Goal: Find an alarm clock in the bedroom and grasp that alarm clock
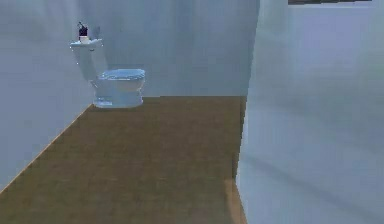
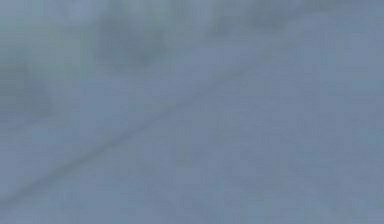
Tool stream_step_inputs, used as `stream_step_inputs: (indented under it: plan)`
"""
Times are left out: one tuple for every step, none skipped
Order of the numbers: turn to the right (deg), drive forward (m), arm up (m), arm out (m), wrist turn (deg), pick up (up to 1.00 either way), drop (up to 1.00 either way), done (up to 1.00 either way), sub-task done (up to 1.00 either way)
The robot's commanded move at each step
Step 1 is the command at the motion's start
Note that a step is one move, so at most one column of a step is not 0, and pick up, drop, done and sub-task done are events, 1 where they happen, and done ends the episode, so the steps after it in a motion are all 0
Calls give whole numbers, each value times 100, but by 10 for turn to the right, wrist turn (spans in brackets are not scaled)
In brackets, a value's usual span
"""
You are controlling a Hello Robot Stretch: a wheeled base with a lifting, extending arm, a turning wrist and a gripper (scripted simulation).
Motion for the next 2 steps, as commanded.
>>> stream_step_inputs:
  plan:
    - [0,100,0,0,0,0,0,0,0]
    - [0,60,0,0,0,0,0,0,0]
